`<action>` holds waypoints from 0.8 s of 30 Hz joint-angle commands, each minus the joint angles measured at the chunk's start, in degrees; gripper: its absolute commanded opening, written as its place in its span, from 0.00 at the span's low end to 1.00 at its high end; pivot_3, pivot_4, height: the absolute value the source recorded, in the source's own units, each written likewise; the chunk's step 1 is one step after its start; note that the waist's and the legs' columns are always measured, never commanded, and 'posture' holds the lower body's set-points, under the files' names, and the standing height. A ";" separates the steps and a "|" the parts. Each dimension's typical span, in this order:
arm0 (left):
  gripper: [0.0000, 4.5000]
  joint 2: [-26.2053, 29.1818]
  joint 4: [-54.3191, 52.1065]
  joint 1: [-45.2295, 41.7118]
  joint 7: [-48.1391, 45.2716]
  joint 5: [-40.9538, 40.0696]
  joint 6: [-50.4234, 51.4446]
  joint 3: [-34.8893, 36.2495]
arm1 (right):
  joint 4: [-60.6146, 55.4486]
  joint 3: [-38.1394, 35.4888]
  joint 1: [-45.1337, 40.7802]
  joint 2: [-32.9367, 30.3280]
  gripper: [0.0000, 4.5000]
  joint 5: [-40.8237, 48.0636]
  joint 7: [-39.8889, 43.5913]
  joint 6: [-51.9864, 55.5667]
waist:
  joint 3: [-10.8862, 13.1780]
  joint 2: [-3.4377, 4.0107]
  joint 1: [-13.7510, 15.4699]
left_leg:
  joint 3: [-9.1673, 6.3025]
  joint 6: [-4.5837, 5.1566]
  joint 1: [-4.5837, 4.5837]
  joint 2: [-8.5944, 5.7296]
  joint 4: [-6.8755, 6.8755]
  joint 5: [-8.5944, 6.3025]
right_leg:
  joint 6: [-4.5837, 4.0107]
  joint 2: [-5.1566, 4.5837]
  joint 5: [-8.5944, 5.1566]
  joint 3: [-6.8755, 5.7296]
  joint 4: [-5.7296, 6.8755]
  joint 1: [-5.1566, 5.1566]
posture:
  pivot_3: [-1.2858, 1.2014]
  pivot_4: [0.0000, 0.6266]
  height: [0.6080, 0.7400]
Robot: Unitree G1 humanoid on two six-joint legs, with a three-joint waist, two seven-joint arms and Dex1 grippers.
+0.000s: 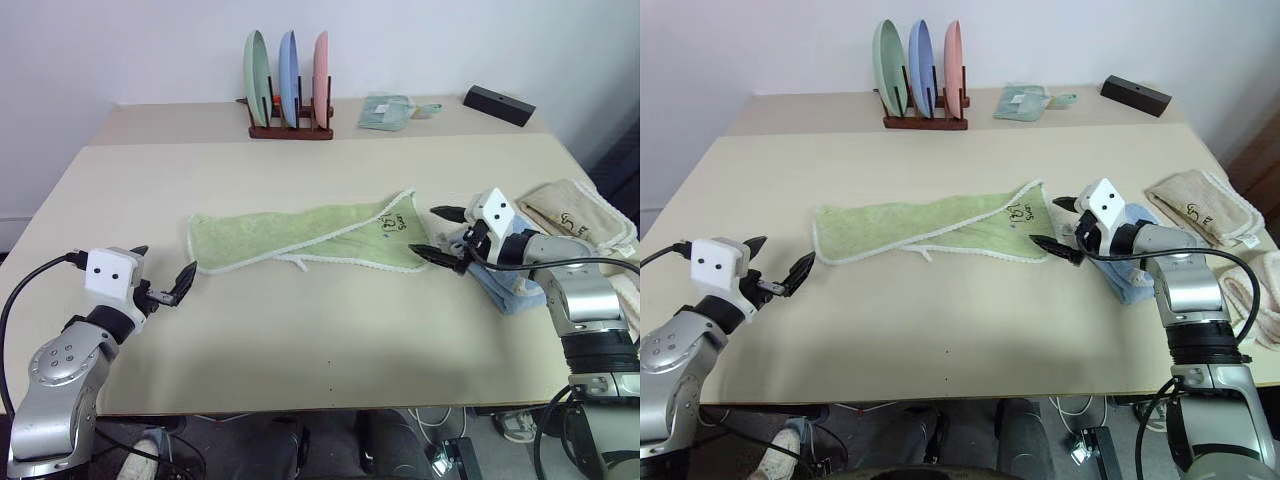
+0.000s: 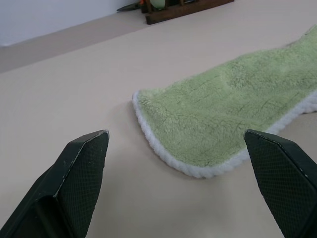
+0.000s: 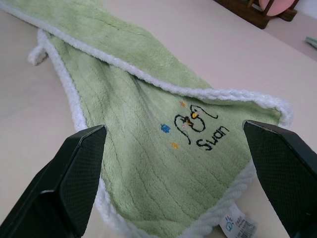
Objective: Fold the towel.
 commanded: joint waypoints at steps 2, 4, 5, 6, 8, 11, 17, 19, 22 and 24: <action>0.99 -0.18 -1.53 0.18 0.89 0.11 -0.21 0.31 | -1.07 -0.66 -2.38 -0.15 1.00 0.45 -0.14 -0.62 | 0.00 0.00 0.00 | 0.00 0.00 0.00 0.00 0.00 0.00 | 0.00 0.00 0.00 0.00 0.00 0.00 | 0.52 0.24 0.94; 0.99 -0.27 -1.63 0.13 1.13 0.22 -0.12 0.21 | -0.01 -0.35 -3.08 0.00 1.00 0.13 0.03 -1.25 | 0.00 0.00 0.00 | 0.01 0.00 0.00 0.00 0.00 0.00 | 0.00 0.00 0.00 0.00 0.00 0.00 | 0.52 0.24 0.94; 0.99 -0.34 -1.69 0.07 1.36 0.32 -0.06 0.14 | 0.53 -0.19 -3.51 0.21 1.00 0.02 0.07 -1.59 | 0.00 0.00 -0.01 | 0.01 0.00 0.00 0.00 0.00 0.00 | 0.00 0.00 0.00 0.01 -0.01 0.00 | 0.52 0.24 0.94; 0.99 -0.35 -1.86 -0.02 1.52 0.29 0.07 0.07 | 0.84 -0.08 -3.84 0.43 1.00 -0.03 0.05 -1.89 | 0.00 0.00 -0.05 | 0.01 0.01 0.00 0.00 0.00 -0.01 | 0.00 0.01 0.00 0.00 -0.01 0.00 | 0.52 0.24 0.94; 0.99 -0.34 -2.06 -0.11 1.69 0.21 0.22 -0.02 | 1.21 0.01 -4.19 0.67 1.00 -0.07 0.05 -2.27 | 0.00 0.00 -0.03 | 0.01 0.01 0.01 0.01 -0.01 -0.01 | 0.00 0.02 0.00 0.01 -0.01 0.00 | 0.52 0.24 0.94; 0.99 -0.09 -2.02 -0.11 1.65 0.33 0.18 -0.10 | 0.81 0.10 -3.95 1.03 1.00 -0.16 -0.31 -2.45 | 0.00 0.00 -0.01 | 0.01 0.01 0.00 0.01 0.00 -0.01 | 0.00 0.02 0.00 0.01 -0.01 0.00 | 0.52 0.24 0.94; 0.99 0.71 -1.69 -0.66 0.92 0.39 0.53 -0.37 | -0.27 0.39 -2.50 1.94 1.00 -0.09 -0.81 -2.80 | 0.00 0.00 -0.02 | 0.01 0.01 0.00 0.01 0.00 -0.01 | 0.00 0.02 0.00 0.02 -0.01 0.00 | 0.52 0.24 0.94; 0.99 1.33 -1.25 -0.66 0.24 0.67 0.38 -0.64 | -0.71 0.48 -2.27 2.20 1.00 -0.07 -1.04 -2.74 | 0.00 0.00 -0.04 | 0.01 0.01 0.01 0.01 0.00 -0.01 | 0.00 0.02 0.00 0.02 -0.01 0.00 | 0.52 0.24 0.94; 0.99 3.98 0.69 -1.18 -2.47 1.96 0.17 -2.72 | -1.68 0.43 -1.77 2.43 1.00 0.04 -1.45 -2.38 | 0.00 0.00 -0.03 | 0.01 0.00 0.01 0.02 -0.01 -0.01 | 0.00 0.04 0.00 0.02 0.00 -0.01 | 0.52 0.24 0.94; 0.99 5.71 2.43 -1.89 -4.27 2.51 -0.02 -4.17 | -2.54 0.45 -1.29 2.61 1.00 0.05 -1.81 -2.06 | 0.00 0.01 -0.02 | 0.02 0.01 0.01 0.02 -0.01 -0.01 | 0.00 0.04 0.00 0.03 0.00 -0.01 | 0.52 0.24 0.94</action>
